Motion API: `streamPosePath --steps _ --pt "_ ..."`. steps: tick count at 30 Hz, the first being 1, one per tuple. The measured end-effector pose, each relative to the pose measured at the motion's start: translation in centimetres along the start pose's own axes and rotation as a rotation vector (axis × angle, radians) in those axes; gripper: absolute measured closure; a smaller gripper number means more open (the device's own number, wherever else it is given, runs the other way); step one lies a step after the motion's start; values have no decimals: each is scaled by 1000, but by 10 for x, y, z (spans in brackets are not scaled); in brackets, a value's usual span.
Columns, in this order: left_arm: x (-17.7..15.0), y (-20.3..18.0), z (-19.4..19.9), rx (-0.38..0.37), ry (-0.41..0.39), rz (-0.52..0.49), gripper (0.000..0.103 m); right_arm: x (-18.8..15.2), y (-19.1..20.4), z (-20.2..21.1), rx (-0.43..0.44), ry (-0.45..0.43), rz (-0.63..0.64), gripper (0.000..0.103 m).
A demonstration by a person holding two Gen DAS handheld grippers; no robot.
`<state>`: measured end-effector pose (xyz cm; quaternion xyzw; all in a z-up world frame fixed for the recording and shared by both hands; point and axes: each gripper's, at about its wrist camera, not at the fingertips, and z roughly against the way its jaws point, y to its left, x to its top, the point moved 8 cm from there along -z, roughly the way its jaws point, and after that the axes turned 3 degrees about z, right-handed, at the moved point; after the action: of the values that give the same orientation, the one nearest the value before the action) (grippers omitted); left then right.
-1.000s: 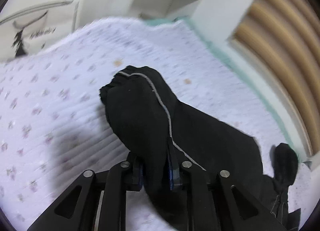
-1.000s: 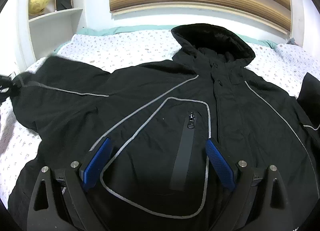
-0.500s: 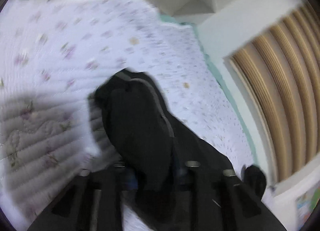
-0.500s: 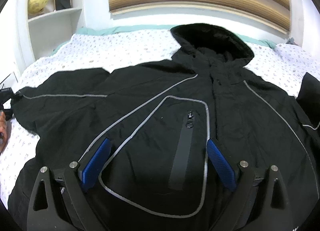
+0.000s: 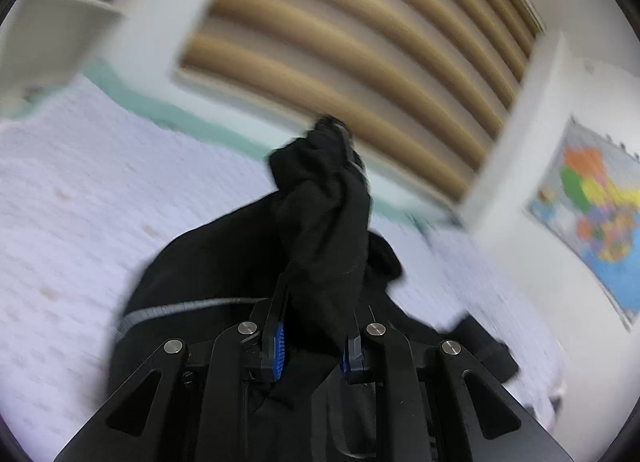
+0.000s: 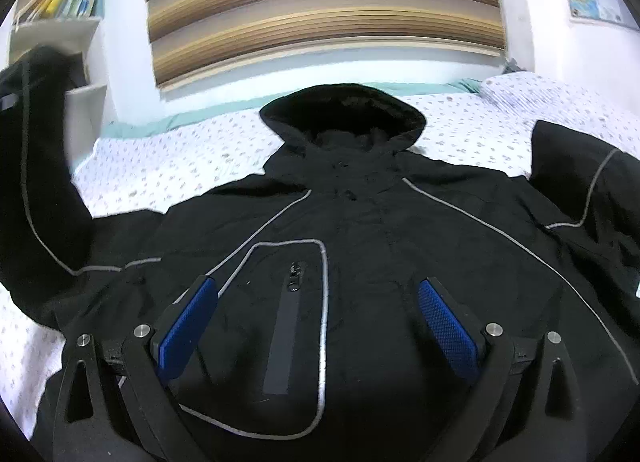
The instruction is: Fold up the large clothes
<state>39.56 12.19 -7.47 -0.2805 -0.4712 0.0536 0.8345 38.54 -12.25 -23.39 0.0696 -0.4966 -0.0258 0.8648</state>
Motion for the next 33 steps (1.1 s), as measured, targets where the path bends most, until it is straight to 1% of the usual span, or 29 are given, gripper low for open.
streamPosePath --steps 1,2,4,5,8,10,11,12,14,15,17,19,20,21,22,23,24,25,28,29,31,32,33 --pt "-19 -9 -24 -4 60 -2 84 1 -5 2 -15 -8 -14 1" --pt "-31 -12 -39 2 92 -8 84 3 -11 5 -42 -16 -27 1" --pt "-69 -11 -82 33 186 -23 84 6 -25 9 -104 -37 -52 1" --pt "-94 -9 -106 37 260 -18 84 6 -32 11 -122 -43 -71 1" --pt "-146 0 -148 46 431 0 83 7 -50 9 -125 -33 -142 1" --pt "-169 3 -153 41 476 -4 82 5 -56 2 -126 -1 -160 1" --pt "-174 2 -150 34 476 -7 80 3 -56 -2 -124 21 -157 1" --pt "-171 0 -147 3 478 3 69 2 -55 -5 -121 34 -154 1" --pt "-169 -9 -141 -53 494 26 54 2 -54 -6 -108 41 -148 1" --pt "-168 -12 -138 -77 493 43 52 1 -52 -6 -101 38 -146 1" --pt "-168 -19 -132 -108 494 55 51 2 -50 -4 -75 32 -144 1" --pt "-165 -26 -123 -132 497 62 50 1 -48 -4 -31 37 -155 1" --pt "-161 -22 -115 -146 489 78 50 0 -47 -5 1 51 -167 1" --pt "-156 -22 -105 -173 476 102 50 -1 -43 -8 45 82 -178 1" --pt "-151 -23 -95 -216 466 131 50 -3 -37 -11 98 126 -189 1" --pt "-145 -26 -91 -241 460 147 49 -5 -29 -16 164 186 -209 1" --pt "-140 -26 -83 -267 449 159 48 -5 -23 -17 199 216 -220 1" --pt "-136 -25 -77 -270 437 160 47 -5 -12 -18 251 257 -224 1" --pt "-125 -19 -57 -245 392 144 47 -3 3 -17 277 301 -211 2" --pt "-121 -17 -49 -246 375 144 47 -3 9 -20 288 330 -207 1" --pt "-117 -11 -40 -211 354 143 47 -5 29 -36 345 415 -188 2" --pt "-115 -9 -38 -198 348 140 47 -10 38 -44 373 455 -187 8" --pt "-114 -7 -34 -172 344 131 47 -15 48 -56 396 506 -195 33"
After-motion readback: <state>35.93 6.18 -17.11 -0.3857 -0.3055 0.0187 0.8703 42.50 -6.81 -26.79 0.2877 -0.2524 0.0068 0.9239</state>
